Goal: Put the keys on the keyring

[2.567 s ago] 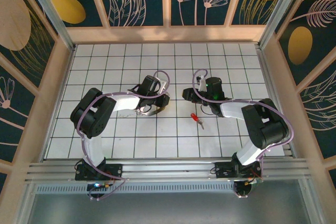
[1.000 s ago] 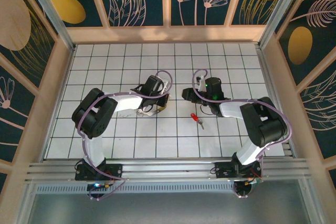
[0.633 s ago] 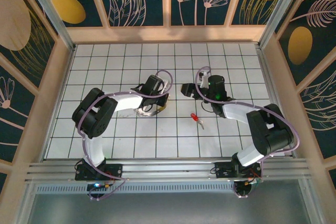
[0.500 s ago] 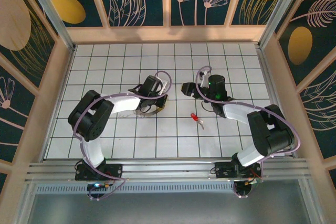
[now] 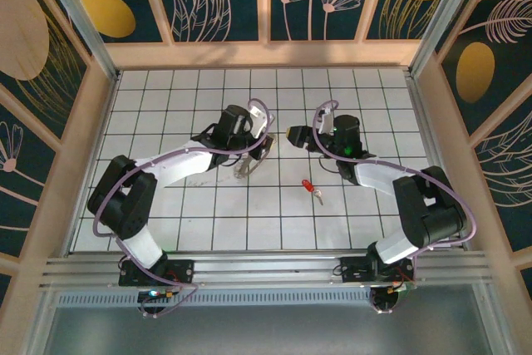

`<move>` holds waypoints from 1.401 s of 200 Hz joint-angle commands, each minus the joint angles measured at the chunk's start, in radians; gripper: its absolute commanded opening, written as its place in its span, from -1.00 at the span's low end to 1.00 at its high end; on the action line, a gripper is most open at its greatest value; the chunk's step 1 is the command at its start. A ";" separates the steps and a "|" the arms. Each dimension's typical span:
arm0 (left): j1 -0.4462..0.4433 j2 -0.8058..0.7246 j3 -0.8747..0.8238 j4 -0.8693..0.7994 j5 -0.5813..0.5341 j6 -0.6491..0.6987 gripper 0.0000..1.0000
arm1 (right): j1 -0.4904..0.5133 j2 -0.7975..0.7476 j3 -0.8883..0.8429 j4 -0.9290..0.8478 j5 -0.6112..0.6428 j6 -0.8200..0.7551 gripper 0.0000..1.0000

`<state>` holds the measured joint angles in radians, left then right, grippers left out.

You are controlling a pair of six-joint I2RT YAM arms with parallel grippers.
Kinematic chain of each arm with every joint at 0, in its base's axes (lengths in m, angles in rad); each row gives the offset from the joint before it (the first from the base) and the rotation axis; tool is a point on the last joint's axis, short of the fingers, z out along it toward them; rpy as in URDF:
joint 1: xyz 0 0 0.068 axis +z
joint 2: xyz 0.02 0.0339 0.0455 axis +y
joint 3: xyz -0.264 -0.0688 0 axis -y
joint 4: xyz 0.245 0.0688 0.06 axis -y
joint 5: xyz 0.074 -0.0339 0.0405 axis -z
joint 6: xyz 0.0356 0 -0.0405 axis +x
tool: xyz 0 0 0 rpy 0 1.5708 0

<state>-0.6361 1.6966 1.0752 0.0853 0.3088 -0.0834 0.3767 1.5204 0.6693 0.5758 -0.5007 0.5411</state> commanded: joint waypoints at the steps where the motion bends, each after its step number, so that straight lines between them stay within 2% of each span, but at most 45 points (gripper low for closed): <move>1: -0.002 -0.033 0.072 0.032 0.083 0.057 -1.00 | -0.026 -0.042 0.030 0.076 -0.062 0.035 0.33; 78: 0.051 0.011 0.227 0.044 0.309 0.066 -1.00 | -0.166 -0.086 0.004 0.284 -0.240 0.206 0.09; 137: 0.111 0.054 0.330 0.075 0.483 0.016 -1.00 | -0.198 -0.099 0.059 0.323 -0.298 0.250 -0.19; 194: 0.131 0.074 0.394 0.045 0.570 0.017 -1.00 | -0.198 -0.067 0.164 0.394 -0.380 0.283 -0.34; 235: 0.136 0.087 0.430 0.043 0.611 0.005 -1.00 | -0.199 -0.026 0.192 0.513 -0.452 0.361 -0.36; 280: 0.136 0.083 0.444 0.038 0.631 0.001 -1.00 | -0.174 -0.031 0.198 0.519 -0.458 0.374 -0.36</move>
<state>-0.5056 1.7786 1.4757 0.1070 0.8909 -0.0715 0.1856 1.4864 0.8352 1.0180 -0.9188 0.8955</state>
